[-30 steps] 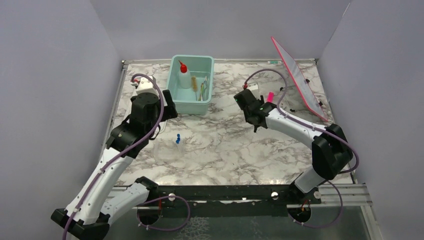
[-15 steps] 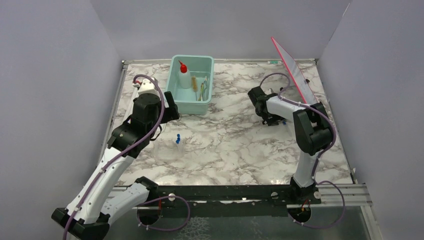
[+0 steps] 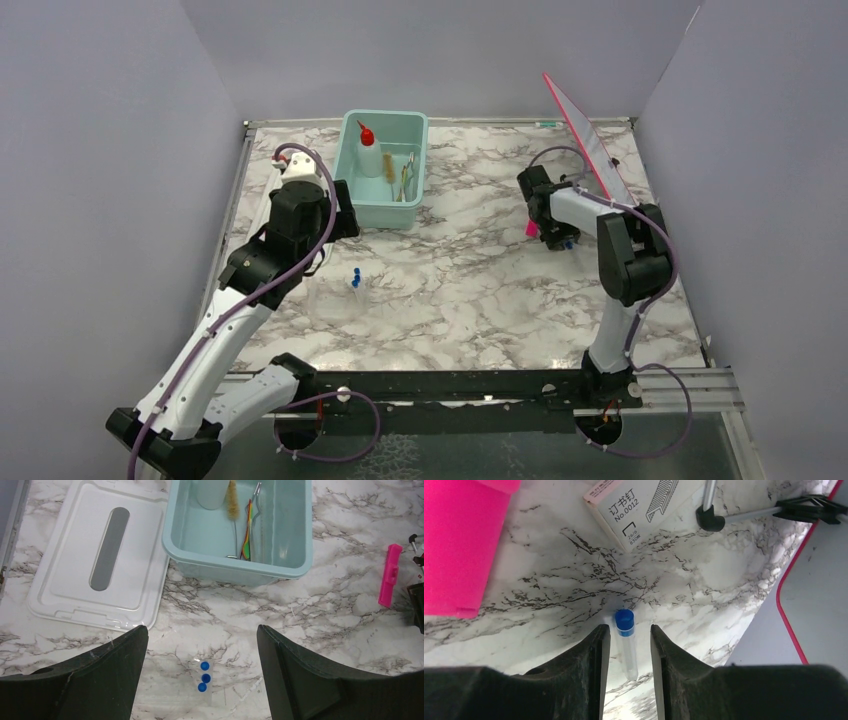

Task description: Organize the chemistry lab equipment

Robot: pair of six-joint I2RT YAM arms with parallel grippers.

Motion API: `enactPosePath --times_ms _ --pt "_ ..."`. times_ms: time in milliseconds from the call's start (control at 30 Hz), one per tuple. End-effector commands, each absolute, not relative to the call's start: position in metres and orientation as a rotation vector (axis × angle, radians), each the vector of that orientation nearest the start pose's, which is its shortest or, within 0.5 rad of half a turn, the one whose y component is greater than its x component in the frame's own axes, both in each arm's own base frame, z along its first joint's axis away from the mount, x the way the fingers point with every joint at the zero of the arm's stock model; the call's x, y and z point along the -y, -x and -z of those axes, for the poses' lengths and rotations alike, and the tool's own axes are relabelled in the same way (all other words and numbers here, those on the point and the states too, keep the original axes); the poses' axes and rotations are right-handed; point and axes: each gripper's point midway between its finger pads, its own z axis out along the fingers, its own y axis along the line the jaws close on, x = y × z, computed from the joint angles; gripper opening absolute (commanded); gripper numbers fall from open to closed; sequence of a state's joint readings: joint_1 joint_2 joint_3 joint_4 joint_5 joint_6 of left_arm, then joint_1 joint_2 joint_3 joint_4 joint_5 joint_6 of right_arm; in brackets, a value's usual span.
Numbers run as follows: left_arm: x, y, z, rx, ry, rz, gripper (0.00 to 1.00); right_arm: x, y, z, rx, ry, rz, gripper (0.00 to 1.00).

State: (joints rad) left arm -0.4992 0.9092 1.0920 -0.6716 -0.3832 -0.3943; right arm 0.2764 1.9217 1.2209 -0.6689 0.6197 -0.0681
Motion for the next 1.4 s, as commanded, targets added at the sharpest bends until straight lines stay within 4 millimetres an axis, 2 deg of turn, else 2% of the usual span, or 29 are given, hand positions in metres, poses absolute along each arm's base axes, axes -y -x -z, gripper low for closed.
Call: enactPosePath --times_ms 0,200,300,433,567,667,933,1067,1233,1367 --pt "0.087 -0.278 -0.302 -1.954 0.133 0.154 0.82 0.0 -0.354 -0.028 -2.753 0.491 0.653 0.39" --pt "0.087 -0.279 -0.306 -1.945 0.125 0.15 0.82 -0.006 -0.346 -0.016 -2.818 0.531 0.496 0.33" --pt "0.086 -0.278 -0.307 -1.944 0.128 0.151 0.82 -0.018 -0.343 -0.012 -2.845 0.552 0.365 0.25" --pt "0.085 -0.277 -0.309 -1.939 0.133 0.154 0.82 -0.045 -0.342 -0.014 -2.855 0.57 0.143 0.14" --pt "0.085 -0.277 -0.308 -1.94 0.135 0.154 0.82 -0.055 -0.344 -0.023 -2.836 0.545 0.064 0.13" --pt "0.086 -0.277 -0.308 -1.941 0.136 0.159 0.82 -0.063 -0.343 -0.027 -2.826 0.532 0.005 0.15" --pt "0.087 -0.277 -0.31 -1.937 0.135 0.166 0.82 -0.064 -0.341 -0.014 -2.878 0.477 0.0 0.31" --pt "0.087 -0.277 -0.309 -1.939 0.139 0.166 0.82 -0.069 -0.339 -0.01 -2.89 0.479 -0.045 0.33" --pt "0.089 -0.273 -0.301 -1.962 0.14 0.186 0.82 -0.071 -0.345 -0.011 -2.887 0.472 -0.05 0.15" --pt "0.09 -0.259 -0.281 -2.038 0.157 0.215 0.82 -0.072 -0.361 -0.029 -2.838 0.37 0.023 0.09"
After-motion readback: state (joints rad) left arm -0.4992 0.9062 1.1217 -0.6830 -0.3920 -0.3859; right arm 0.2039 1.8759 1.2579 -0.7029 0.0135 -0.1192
